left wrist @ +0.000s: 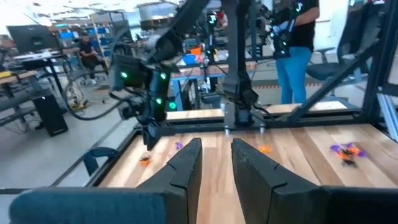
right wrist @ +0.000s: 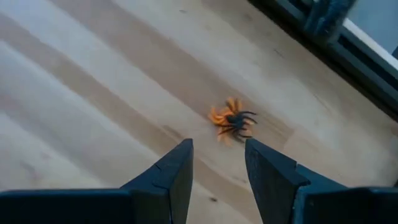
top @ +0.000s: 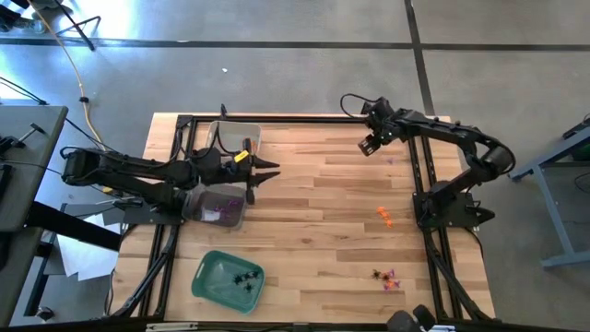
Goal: Sort Halloween decoration
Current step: Put the top right black spider into the green bin
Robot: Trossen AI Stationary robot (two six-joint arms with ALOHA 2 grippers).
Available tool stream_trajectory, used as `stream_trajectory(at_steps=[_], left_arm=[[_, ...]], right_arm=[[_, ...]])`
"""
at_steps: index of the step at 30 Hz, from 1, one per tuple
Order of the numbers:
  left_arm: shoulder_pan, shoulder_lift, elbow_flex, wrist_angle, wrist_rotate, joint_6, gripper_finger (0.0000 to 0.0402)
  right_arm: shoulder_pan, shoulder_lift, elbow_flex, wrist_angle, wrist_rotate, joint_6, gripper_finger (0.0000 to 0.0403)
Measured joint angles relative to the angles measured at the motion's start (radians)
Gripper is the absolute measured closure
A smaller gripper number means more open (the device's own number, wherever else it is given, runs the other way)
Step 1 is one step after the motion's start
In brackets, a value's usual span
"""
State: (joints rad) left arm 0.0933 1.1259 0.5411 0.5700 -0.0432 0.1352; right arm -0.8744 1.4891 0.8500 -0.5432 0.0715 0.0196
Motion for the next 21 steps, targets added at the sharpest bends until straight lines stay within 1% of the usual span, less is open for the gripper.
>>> stream_trajectory(at_steps=[4, 7, 21], left_arm=[[0.018, 0.000, 0.000, 0.013, -0.001, 0.000, 0.0326], [0.026, 0.000, 0.000, 0.013, -0.001, 0.000, 0.0326], [0.039, 0.000, 0.000, 0.012, -0.001, 0.000, 0.0326]], right_arm=[[-0.031, 0.000, -0.030, 0.049, -0.002, 0.007, 0.0261], [-0.050, 0.009, -0.043, 0.082, -0.001, 0.049, 0.0261], [-0.049, 0.124, -0.047, 0.186, 0.015, 0.111, 0.0261]])
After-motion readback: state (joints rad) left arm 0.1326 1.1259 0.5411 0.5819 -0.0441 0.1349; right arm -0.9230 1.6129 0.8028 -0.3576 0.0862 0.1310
